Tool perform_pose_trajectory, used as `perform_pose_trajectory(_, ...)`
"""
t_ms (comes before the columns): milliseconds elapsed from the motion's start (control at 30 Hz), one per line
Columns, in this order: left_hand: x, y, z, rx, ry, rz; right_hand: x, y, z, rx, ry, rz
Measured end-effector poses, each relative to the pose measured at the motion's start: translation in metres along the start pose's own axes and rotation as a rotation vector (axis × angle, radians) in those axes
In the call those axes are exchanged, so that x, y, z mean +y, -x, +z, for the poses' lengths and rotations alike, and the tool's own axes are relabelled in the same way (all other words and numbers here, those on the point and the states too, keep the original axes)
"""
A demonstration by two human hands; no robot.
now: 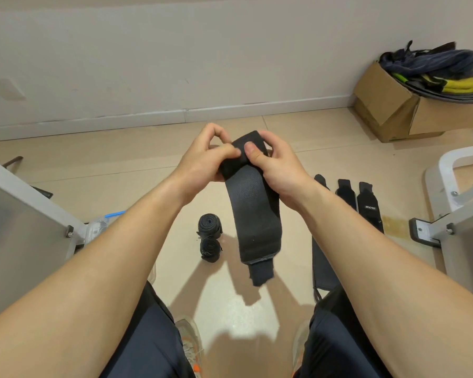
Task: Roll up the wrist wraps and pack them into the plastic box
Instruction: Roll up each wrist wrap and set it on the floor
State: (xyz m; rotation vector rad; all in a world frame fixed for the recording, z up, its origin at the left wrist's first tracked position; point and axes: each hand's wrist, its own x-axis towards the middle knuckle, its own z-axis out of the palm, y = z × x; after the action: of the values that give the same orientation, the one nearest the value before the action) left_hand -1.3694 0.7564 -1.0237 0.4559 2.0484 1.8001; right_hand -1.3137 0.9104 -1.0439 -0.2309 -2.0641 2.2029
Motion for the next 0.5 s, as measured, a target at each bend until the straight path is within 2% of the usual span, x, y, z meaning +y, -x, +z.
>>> perform_pose_trajectory(100, -0.001, -0.001, -0.003, -0.067, 0.037, -0.100, 0.002, 0.002, 0.001, -0.048, 0.061, -0.019)
perform_pose_trajectory(200, -0.005, -0.003, -0.005, -0.121, 0.143, -0.138, 0.002, 0.003, 0.002, 0.004, -0.002, 0.056)
perform_pose_trajectory(300, -0.009, -0.005, -0.002, -0.054, 0.207, -0.131, 0.003, 0.001, 0.001, 0.060, 0.016, 0.116)
perform_pose_trajectory(500, -0.012, -0.005, -0.005, 0.098, 0.142, -0.136, 0.005, 0.006, -0.004, -0.122, 0.095, 0.234)
